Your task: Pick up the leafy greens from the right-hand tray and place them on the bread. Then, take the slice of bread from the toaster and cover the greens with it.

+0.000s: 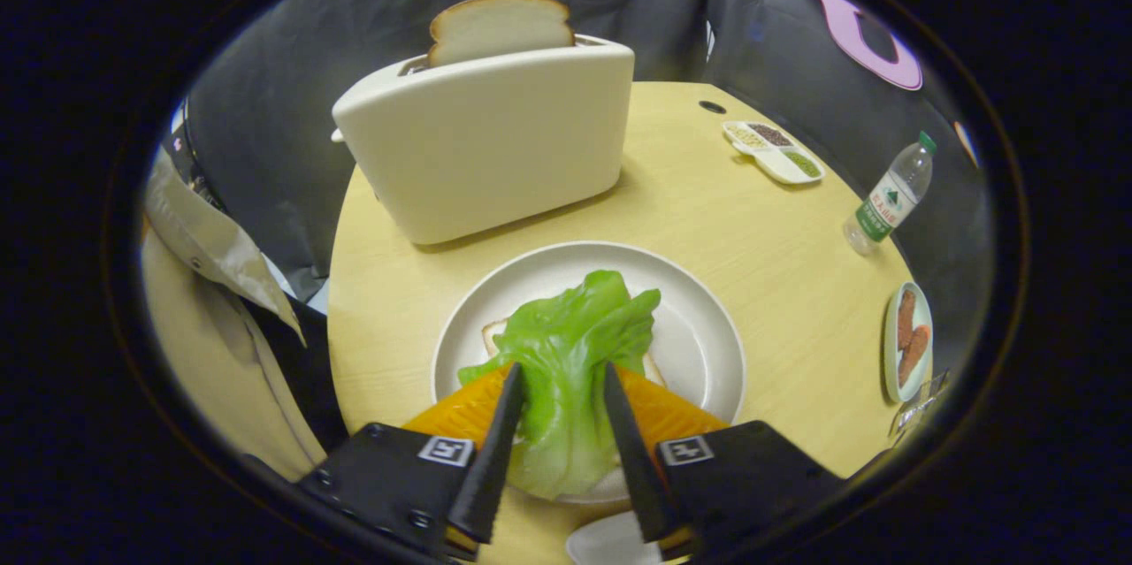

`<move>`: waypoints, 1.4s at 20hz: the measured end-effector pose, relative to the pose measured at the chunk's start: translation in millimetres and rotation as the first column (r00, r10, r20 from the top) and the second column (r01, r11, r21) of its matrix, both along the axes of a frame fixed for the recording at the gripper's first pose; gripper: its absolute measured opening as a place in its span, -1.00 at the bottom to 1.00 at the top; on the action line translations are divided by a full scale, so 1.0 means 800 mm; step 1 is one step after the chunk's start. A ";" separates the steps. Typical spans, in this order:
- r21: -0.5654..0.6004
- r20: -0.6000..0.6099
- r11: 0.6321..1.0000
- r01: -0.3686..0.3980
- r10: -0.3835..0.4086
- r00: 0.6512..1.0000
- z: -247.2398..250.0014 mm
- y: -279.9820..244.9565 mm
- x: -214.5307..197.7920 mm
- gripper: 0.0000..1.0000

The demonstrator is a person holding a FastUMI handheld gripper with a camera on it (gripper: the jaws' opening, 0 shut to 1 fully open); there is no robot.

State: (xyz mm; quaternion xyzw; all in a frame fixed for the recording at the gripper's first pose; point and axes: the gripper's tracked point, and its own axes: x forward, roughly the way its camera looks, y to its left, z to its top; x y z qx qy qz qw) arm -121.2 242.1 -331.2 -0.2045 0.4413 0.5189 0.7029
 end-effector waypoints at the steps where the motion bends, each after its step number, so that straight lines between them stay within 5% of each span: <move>1: -0.001 0.009 1.000 0.004 -0.004 1.000 0.002 -0.002 0.001 0.30; 8: 0.045 0.051 0.997 0.063 -0.066 0.997 0.057 0.018 0.019 1.00; 21: 0.115 0.039 0.983 0.141 -0.146 0.988 0.184 0.103 0.056 0.99; 28: 0.177 -0.070 0.963 0.205 -0.196 0.978 0.217 0.170 0.047 0.96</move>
